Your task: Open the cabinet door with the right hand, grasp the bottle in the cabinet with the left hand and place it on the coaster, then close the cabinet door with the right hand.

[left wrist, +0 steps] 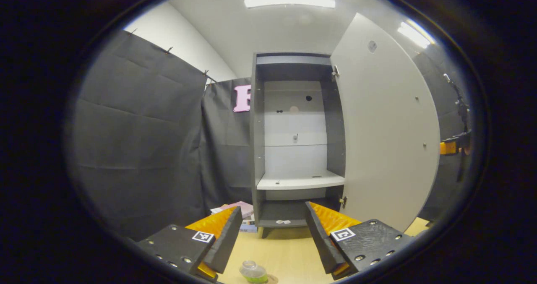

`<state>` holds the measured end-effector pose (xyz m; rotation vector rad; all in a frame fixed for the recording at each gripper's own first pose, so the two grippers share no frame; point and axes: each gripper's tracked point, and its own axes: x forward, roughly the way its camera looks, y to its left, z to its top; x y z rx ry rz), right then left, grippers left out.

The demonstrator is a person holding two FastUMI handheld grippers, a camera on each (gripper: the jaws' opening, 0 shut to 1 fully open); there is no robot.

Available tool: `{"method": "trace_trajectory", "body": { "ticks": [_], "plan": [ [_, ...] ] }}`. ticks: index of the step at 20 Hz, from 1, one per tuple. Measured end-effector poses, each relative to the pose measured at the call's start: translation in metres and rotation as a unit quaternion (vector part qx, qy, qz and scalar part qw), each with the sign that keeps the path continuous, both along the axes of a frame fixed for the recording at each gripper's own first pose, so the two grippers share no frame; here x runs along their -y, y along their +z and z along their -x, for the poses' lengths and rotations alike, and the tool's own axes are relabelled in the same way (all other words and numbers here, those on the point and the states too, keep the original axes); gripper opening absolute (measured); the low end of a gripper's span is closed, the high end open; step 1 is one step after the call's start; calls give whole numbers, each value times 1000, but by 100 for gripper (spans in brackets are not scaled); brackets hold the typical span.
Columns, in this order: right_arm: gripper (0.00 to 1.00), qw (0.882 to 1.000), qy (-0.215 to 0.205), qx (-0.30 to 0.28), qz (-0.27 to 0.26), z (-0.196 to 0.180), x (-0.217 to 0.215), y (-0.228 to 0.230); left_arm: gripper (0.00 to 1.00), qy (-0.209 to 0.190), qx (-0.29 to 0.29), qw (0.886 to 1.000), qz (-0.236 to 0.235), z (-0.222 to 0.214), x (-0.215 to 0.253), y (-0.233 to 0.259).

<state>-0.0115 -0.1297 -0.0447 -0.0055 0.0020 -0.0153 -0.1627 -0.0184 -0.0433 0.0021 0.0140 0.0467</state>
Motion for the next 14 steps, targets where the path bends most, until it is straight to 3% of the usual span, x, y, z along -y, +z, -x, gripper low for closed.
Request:
{"method": "trace_trajectory", "body": {
  "ticks": [9,13,14],
  "plan": [
    [95,991,110,-15,-69,23,-59,17,85,-12,-10,999,-29,7,29,40],
    [89,993,96,-23,-65,23,-65,15,85,-25,-7,999,-36,0,23,46],
    [93,993,95,-23,-67,23,-70,15,85,-28,-4,999,-38,-3,20,48]
  ]
}}
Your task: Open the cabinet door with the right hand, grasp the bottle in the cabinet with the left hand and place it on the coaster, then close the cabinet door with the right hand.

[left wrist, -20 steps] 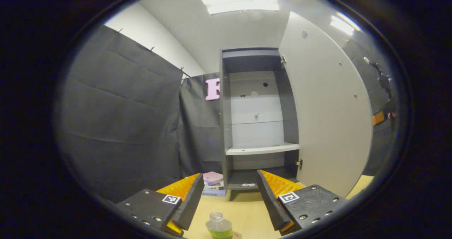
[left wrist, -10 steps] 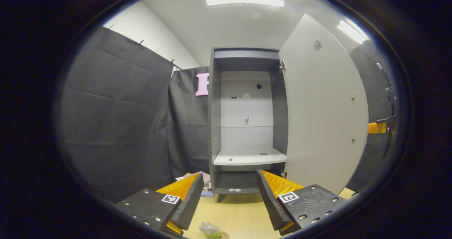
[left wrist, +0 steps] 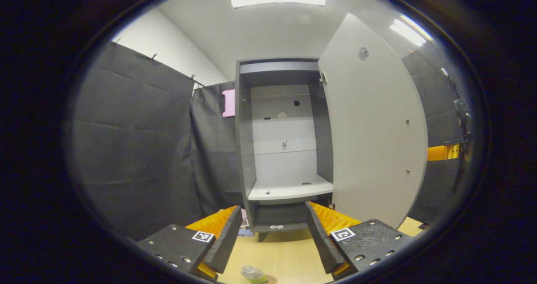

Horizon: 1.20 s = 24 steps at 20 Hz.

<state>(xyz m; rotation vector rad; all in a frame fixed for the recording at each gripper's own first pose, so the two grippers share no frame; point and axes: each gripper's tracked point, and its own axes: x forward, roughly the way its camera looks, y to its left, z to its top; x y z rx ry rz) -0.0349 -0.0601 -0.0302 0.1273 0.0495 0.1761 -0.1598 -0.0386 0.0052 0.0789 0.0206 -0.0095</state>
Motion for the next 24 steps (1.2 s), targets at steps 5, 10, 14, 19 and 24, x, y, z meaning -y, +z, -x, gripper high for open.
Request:
{"method": "trace_trajectory", "body": {
  "ticks": [5,10,14,19,24],
  "plan": [
    [94,1000,10,0,1,0,-30,1,85,-8,-7,1000,7,-16,-18,-6],
    [94,999,20,-12,-23,-4,-63,-4,85,-18,-11,1000,10,-33,-38,-11],
    [94,1000,12,-12,-26,-12,-76,-3,85,-18,-16,1000,16,-45,-55,-19],
    [94,1000,12,-9,-16,-18,-96,-2,85,-21,-19,999,23,-59,-71,-25],
    [94,1000,8,-6,-20,-26,-110,2,85,-22,-20,999,22,-68,-87,-27]
  ]
}}
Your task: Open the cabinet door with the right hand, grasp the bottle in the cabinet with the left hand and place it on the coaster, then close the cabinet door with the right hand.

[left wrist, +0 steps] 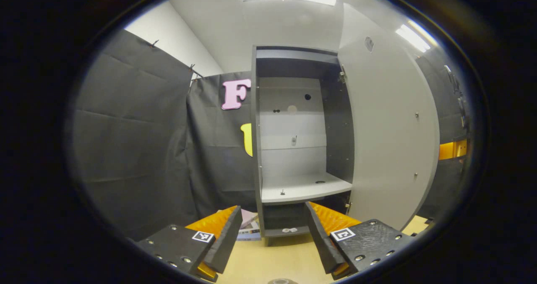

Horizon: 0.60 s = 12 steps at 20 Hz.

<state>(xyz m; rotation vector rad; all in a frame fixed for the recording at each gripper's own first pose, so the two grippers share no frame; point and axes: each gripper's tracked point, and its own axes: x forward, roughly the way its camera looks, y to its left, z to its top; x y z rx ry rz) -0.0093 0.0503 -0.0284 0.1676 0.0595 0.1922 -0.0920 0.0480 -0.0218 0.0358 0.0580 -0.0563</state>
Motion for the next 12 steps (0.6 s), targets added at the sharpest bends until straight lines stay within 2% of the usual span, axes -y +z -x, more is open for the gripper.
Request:
{"method": "trace_trajectory", "body": {
  "ticks": [12],
  "plan": [
    [94,1000,21,11,1,-24,-51,0,85,6,0,1000,2,-16,-36,-6]
  ]
}}
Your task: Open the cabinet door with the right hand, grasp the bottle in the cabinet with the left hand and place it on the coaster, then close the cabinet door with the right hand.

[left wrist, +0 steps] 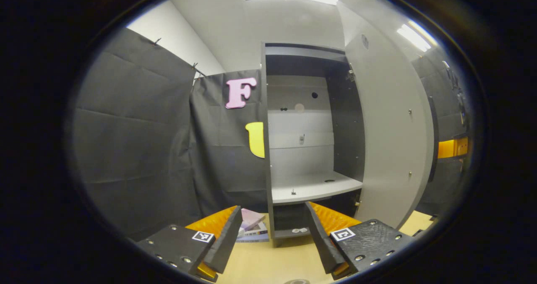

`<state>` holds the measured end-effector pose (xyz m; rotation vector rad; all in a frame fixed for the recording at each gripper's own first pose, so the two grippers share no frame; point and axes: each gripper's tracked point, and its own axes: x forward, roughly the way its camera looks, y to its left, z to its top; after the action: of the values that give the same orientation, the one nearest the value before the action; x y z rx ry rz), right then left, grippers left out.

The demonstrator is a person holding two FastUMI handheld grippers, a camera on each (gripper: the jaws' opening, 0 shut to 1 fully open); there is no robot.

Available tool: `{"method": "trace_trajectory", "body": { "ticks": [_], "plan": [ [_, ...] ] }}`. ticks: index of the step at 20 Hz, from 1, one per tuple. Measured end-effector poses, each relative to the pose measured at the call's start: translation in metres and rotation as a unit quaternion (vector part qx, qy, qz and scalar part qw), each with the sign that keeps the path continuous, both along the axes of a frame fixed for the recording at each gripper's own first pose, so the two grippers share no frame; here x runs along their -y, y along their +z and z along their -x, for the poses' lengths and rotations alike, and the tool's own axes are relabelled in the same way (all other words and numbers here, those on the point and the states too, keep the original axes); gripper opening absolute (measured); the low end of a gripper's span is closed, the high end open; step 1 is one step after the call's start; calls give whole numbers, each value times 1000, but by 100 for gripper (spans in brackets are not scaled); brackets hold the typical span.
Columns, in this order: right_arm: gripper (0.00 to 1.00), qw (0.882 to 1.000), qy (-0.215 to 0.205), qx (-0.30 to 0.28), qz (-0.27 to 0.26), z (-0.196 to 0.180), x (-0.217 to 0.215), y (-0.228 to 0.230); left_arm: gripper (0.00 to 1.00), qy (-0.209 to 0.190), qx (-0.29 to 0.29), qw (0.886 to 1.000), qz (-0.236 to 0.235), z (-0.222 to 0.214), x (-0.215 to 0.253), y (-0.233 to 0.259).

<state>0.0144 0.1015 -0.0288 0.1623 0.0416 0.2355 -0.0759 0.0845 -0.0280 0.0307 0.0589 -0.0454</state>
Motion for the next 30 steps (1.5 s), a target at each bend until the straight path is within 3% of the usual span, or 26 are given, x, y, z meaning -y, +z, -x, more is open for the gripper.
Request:
{"method": "trace_trajectory", "body": {
  "ticks": [19,27,28,30],
  "plan": [
    [95,1000,-1,13,6,-21,-44,-1,85,-24,1,1000,1,-22,-32,4],
    [95,999,-48,15,6,-13,-33,-5,85,-65,9,998,16,-20,4,21],
    [95,998,-57,15,8,-12,-30,-6,88,-68,9,997,18,-20,12,22],
    [95,997,-77,15,18,-10,-20,-7,85,-54,4,998,11,-16,24,25]
  ]
}}
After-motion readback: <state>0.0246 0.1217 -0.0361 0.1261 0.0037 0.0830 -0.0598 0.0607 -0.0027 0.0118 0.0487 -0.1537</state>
